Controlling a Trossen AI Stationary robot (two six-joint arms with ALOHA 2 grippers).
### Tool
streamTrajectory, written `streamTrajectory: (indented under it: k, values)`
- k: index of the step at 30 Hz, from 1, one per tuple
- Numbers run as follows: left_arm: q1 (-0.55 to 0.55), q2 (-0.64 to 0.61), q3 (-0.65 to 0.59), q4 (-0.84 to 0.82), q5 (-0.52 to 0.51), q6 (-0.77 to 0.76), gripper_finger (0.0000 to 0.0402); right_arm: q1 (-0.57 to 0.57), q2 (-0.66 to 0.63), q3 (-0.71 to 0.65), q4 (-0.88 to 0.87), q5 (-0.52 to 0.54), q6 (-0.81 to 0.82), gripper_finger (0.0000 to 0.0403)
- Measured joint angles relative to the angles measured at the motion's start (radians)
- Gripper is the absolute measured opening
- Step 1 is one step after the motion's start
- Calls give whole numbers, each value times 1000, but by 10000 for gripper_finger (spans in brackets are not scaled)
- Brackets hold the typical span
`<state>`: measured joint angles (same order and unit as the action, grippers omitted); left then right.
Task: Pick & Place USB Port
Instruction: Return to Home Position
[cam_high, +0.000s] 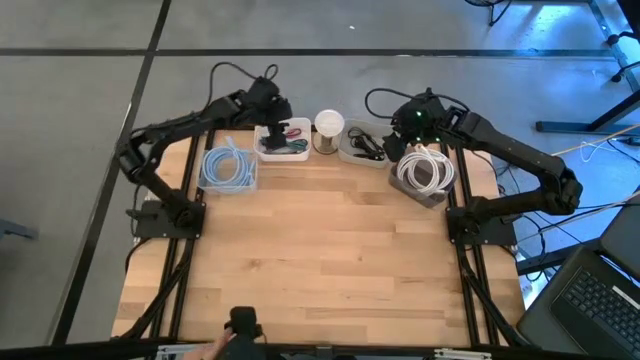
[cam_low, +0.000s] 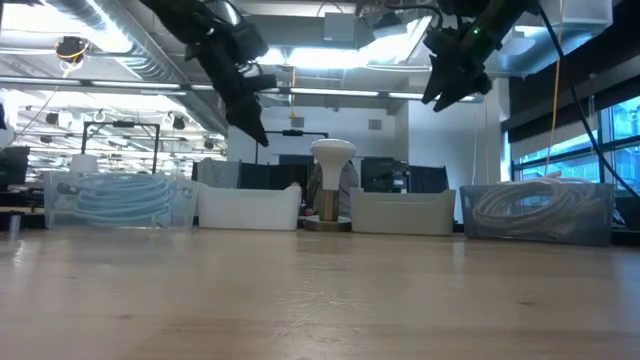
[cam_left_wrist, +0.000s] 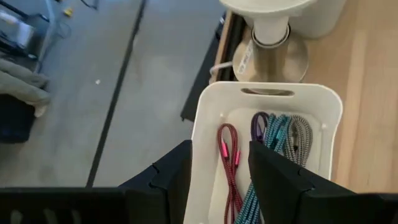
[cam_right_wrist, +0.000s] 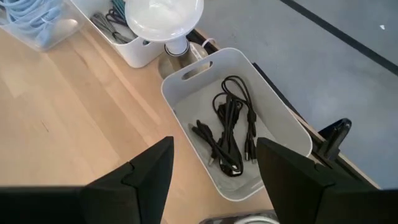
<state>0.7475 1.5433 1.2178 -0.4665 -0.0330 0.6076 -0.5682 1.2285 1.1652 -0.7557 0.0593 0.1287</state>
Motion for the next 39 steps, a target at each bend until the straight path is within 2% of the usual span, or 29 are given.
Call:
streamTrajectory:
  k: [8,39]
  values:
    - [0,100,107,-87,-4,52,143,0,0,0,0,0,2,232]
    - [43,105,110,-110,-3,43,143,-1,1,0,3,0,2,232]
